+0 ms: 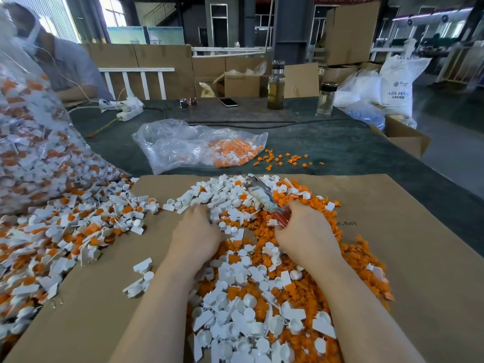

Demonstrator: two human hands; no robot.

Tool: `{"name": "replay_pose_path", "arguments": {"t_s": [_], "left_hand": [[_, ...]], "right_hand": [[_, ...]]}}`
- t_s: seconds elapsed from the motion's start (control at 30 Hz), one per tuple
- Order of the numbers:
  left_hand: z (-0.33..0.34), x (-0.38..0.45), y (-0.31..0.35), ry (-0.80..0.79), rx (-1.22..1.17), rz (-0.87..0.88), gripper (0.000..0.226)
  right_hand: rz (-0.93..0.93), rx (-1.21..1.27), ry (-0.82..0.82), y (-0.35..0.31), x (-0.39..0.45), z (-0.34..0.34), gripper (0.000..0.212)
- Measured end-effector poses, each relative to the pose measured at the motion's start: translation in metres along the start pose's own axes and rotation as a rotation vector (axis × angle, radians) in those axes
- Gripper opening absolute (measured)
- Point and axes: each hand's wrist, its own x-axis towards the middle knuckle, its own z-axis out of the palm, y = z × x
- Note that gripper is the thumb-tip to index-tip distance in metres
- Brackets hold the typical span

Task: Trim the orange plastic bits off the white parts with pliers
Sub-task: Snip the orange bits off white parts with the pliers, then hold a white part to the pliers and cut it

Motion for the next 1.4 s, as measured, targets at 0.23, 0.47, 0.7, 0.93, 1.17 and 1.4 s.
{"name": "replay_pose_path", "arguments": {"t_s": [0.23, 0.47, 0.7, 0.93, 1.17, 1.4], "left_hand": [[-0.005, 0.0, 0.0, 0.153, 0.009, -0.029, 0.041], [-0.003, -0.001, -0.001, -0.056, -0.073, 0.121, 0.057], [-0.004, -0.003, -0.002, -0.086, -0.186, 0.248, 0.053], [-0.002, -0.004, 0.0, -0.101, -0.272, 0.282, 0.046], [-0.003, -0.004, -0.002, -0.073, -0.274, 0.258, 0.05], [-0.002, -0.005, -0.001, -0.048, -0.147, 0.27, 0.032]], "right_hand": [[0.037, -0.021, -0.015, 0.002, 0.0, -0.001, 0.027], [0.036, -0.075, -0.07, 0.004, 0.001, 0.004, 0.012], [0.111, -0.107, -0.043, 0.01, 0.003, 0.001, 0.014], [0.008, 0.003, -0.058, 0.004, 0.003, -0.003, 0.018], [-0.006, -0.023, -0.136, -0.002, -0.002, -0.002, 0.031], [-0.02, -0.107, -0.098, -0.001, -0.003, 0.002, 0.024]]}}
